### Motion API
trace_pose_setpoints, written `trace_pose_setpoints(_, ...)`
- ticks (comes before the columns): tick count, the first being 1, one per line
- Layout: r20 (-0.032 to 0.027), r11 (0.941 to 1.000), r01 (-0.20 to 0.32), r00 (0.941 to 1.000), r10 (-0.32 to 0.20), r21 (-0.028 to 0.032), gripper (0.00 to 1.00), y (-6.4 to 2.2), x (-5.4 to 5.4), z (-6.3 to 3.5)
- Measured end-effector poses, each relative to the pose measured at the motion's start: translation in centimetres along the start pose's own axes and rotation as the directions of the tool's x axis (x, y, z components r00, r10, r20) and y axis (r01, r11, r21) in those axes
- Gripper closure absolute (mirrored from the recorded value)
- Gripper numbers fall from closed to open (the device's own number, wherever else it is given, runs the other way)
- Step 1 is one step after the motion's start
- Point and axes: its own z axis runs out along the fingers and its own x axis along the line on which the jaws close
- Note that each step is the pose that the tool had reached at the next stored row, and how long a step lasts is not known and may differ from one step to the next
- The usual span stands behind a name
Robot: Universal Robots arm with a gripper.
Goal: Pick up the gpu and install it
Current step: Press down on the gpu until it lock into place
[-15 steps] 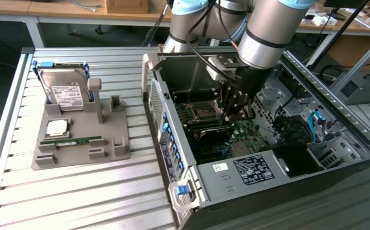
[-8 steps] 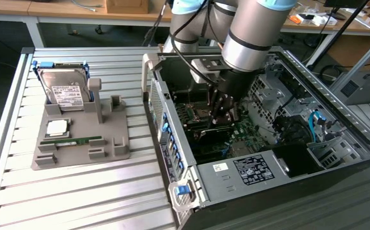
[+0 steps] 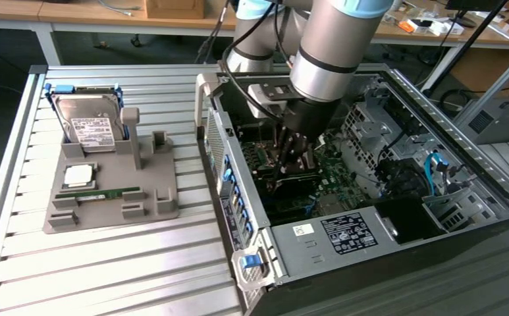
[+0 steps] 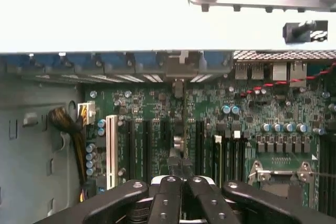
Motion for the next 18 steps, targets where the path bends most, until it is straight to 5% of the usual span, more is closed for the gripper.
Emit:
trace_pose_setpoints(5,0.0,1.0,0.0,1.0,0.0,0.0,0.89,0.91,-0.3,0.41)
trace_pose_setpoints(18,0.0001,1.0,0.0,1.0,0.0,0.0001,0.89,1.19,-0.32,0.72)
